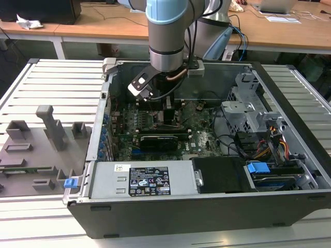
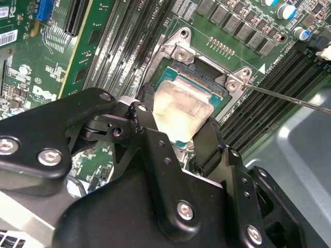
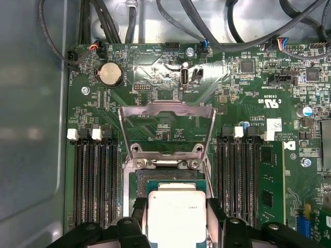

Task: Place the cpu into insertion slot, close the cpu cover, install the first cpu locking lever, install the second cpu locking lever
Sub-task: 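Place the cpu into insertion slot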

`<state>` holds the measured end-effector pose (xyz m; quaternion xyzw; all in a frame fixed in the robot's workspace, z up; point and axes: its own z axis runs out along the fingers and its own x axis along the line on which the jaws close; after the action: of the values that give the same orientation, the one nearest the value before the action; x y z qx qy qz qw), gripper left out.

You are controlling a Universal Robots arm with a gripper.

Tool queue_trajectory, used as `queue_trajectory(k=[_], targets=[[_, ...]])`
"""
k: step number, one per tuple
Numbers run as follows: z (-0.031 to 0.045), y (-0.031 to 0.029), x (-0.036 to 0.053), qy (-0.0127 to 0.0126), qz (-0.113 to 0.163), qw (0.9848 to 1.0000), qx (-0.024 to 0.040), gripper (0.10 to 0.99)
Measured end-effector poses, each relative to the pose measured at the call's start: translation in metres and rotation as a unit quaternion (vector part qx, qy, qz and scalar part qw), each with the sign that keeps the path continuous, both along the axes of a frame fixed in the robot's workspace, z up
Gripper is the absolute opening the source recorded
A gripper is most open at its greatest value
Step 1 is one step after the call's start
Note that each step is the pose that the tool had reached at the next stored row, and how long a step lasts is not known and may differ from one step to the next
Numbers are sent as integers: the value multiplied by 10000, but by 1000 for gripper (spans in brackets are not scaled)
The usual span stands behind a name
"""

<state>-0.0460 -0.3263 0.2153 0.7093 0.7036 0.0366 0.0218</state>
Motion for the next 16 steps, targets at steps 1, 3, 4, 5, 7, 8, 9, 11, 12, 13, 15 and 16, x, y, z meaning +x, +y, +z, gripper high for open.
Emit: queue_trajectory(k=[1, 3, 4, 5, 7, 8, 9, 11, 12, 13, 15, 16], targets=[[-2, 0, 0, 0, -1, 10000, 0, 541], [-7, 0, 0, 0, -3, 10000, 0, 541], [-11, 0, 0, 0, -4, 10000, 1, 541], [-15, 1, 0, -1, -4, 10000, 1, 541], [-31, 3, 0, 0, -6, 10000, 0, 541], [-34, 8, -1, 1, -8, 10000, -1, 541], [-37, 13, 0, 1, -9, 10000, 0, 541], [-42, 28, 0, 1, -23, 10000, 0, 541], [-49, 34, 0, 1, -41, 10000, 0, 541], [-55, 37, 0, 1, -57, 10000, 0, 541], [-79, 40, 0, 1, -88, 10000, 0, 541], [-86, 40, 0, 1, -89, 10000, 0, 541]])
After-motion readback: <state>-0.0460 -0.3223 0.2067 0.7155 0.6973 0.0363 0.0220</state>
